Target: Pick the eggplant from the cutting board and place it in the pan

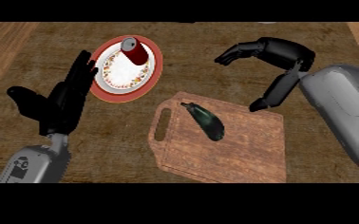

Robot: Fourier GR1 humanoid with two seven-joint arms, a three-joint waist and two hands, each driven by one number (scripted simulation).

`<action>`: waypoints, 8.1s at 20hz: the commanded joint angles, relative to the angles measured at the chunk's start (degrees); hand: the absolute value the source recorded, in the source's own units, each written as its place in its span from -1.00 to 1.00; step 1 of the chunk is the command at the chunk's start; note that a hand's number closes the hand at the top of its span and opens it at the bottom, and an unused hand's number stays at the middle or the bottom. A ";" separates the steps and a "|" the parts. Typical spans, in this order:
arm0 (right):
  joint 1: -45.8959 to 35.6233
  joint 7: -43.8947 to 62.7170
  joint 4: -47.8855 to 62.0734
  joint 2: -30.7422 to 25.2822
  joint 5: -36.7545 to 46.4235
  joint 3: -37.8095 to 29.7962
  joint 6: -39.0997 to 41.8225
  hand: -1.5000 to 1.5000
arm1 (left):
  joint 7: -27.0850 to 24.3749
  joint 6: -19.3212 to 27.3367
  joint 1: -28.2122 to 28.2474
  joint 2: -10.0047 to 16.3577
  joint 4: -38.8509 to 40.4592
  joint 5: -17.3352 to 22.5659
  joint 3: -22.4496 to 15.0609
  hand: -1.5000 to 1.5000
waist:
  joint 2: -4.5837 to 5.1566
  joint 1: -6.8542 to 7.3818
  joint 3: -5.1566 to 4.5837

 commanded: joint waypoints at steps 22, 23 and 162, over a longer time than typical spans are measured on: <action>-25.93 -22.36 18.06 9.08 37.39 32.86 5.02 -1.00 | 0.04 -4.01 -1.17 2.33 3.07 0.95 4.37 0.00 | -0.96 -1.78 -0.22; -25.98 -22.60 17.80 9.88 36.95 32.81 4.96 -1.00 | -0.08 -1.98 2.45 0.06 0.51 -0.13 2.34 0.00 | -1.28 -1.93 -0.20; 7.60 -1.46 46.96 -9.07 48.49 -39.20 -56.33 -1.00 | 1.77 -10.33 0.46 -6.88 1.47 -7.60 12.71 0.00 | -0.78 -2.74 0.04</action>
